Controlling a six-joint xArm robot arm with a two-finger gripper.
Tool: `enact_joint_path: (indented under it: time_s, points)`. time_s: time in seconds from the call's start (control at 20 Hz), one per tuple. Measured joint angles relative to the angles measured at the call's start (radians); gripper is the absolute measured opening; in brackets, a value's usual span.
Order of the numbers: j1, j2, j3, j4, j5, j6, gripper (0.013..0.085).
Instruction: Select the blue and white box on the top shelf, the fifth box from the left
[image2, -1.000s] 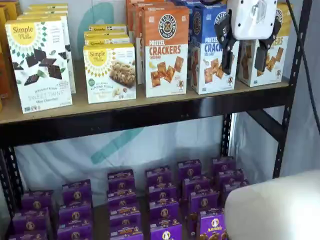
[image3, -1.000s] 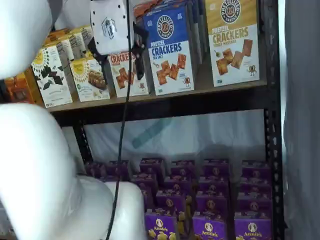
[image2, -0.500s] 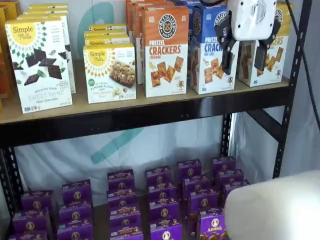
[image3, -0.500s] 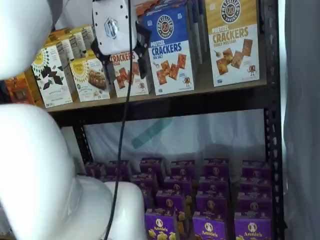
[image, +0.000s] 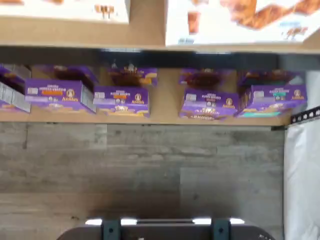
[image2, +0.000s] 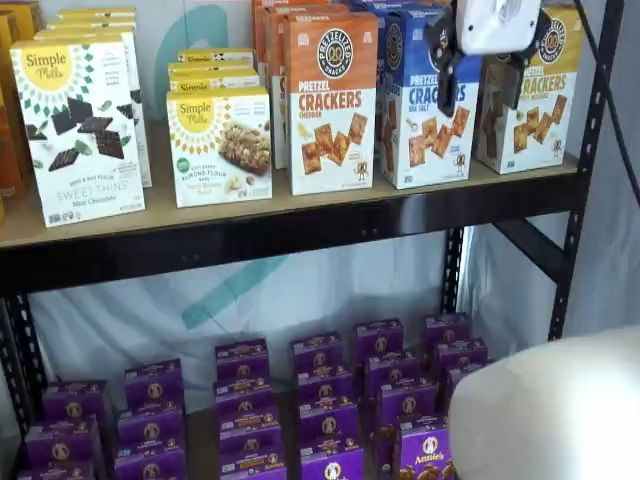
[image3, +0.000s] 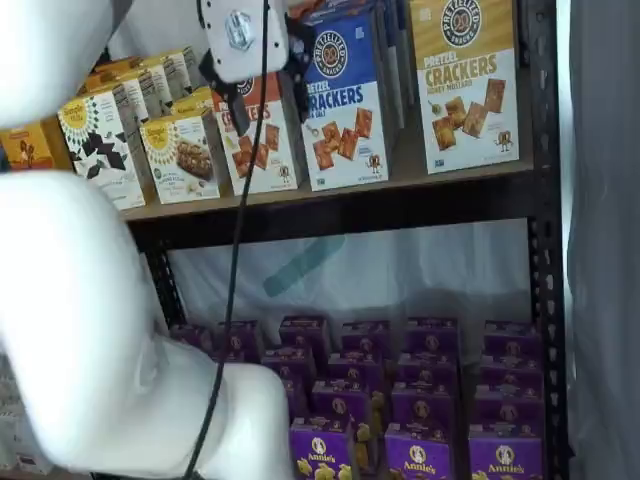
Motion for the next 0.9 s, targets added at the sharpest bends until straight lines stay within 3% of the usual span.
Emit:
enact_joint_path:
  time_s: [0.45, 0.9]
  points:
    - [-0.025, 0.126, -0.146, 0.006, 0.017, -0.024, 0.085]
    - [-0.043, 0.183, -0.223, 0.014, 0.015, -0.039, 0.085]
